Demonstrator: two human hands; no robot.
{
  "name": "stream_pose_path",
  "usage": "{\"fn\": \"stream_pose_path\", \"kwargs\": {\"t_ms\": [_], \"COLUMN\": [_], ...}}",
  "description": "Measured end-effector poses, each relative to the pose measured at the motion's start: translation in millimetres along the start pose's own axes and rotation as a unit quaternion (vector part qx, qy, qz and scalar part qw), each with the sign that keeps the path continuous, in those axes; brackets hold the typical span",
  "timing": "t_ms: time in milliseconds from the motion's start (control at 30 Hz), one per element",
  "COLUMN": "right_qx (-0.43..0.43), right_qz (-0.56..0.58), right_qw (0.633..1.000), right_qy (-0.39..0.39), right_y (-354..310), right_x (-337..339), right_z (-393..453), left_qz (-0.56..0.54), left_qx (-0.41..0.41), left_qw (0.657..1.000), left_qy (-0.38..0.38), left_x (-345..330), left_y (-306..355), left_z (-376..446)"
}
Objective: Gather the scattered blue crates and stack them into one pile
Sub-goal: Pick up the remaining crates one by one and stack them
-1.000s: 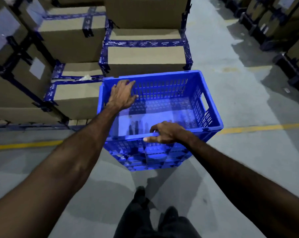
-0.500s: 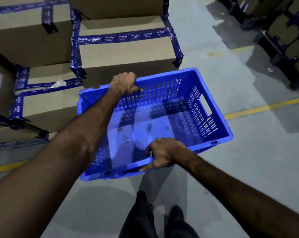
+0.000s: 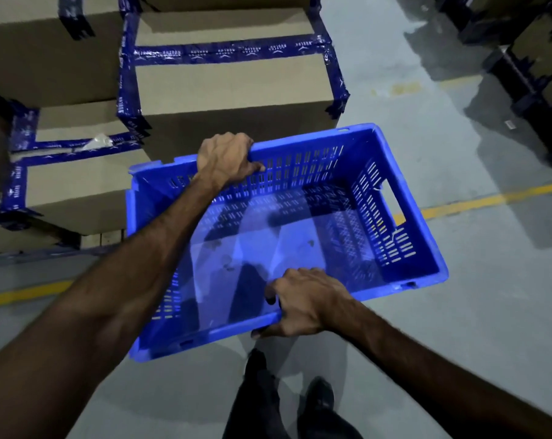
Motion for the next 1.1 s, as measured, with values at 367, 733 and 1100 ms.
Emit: {"fn": "stream_pose_path", "kwargs": {"t_ms": [367, 733, 1100], "right_qx": [0.005, 0.057, -0.134], "right_qz": [-0.018, -0.001, 0.015], "right_qw": [0.998, 0.992, 0.869], "right_qy": [0.054, 0.117, 0.476], "right_y": [-0.2, 5.2, 173.5], "right_x": [-3.2, 20.0, 84.3], "right_z": [-5.6, -27.4, -91.0], "left_qz": [-0.013, -0.054, -0.211], "left_qx": [0.005, 0.028, 0.291], "left_qw": [1.0, 0.996, 0.932], "left_qy": [-0.009, 0.06, 0.055], "left_x": [15.5, 37.9, -11.3], "left_y": [5.7, -36.7, -85.5], "left_z": [-13.0, -69.3, -253.6]}}
Point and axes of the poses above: each hand's wrist, its own z-axis towards the middle knuckle, its own x-axis out of the back of the hand, y = z × x, the point moved 6 cm from there along z, towards the middle knuckle, and after that the axes turned 3 degrees about z, right-handed, at the moved point
